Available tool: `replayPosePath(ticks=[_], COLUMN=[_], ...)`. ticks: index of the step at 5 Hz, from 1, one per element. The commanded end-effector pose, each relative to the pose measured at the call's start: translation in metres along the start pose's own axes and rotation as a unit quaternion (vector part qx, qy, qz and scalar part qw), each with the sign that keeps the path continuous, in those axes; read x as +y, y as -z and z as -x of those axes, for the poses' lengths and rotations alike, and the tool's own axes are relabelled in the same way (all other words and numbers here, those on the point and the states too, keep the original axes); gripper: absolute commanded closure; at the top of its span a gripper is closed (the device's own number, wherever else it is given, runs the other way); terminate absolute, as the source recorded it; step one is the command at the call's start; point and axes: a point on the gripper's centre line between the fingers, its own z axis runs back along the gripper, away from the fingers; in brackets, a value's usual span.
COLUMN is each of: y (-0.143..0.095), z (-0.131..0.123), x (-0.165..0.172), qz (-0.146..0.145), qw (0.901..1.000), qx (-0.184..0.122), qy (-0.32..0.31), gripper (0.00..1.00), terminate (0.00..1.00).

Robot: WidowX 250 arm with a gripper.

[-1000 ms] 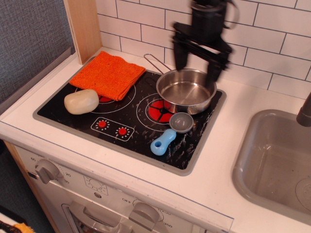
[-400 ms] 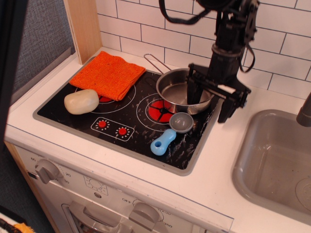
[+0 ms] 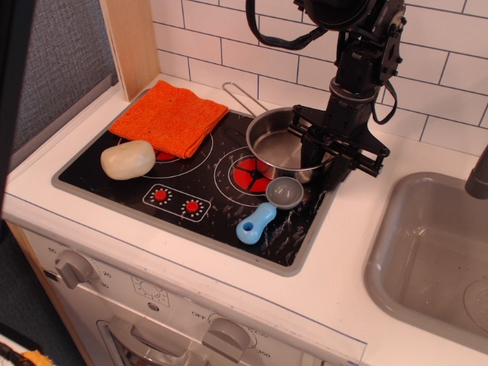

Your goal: Place the pot on the orange towel

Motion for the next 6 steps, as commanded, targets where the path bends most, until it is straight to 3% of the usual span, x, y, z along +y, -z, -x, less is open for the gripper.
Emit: replayPosePath(ticks=[1,3,4,5,6], y=[-0.033,-0.091,-0.114,-0.111,-0.094], z=[-0.010,-0.025,-0.016,0.010,0.031], x=[0.004,0.025,0.051,0.078,0.094], qz=[0.011,0.024,0.015,-0.025,-0.032], qw=[0.9983,0.9891,0.9840,0.9770,0.9628], qx=[-0.057,-0.135,-0.142,-0.112,-0.085], qy=[-0.002,-0.052,-0.106,-0.179,-0.254], gripper=[1.00,1.00,1.00,1.00,1.00], terminate=[0.00,0.00,0.00,0.00,0.00])
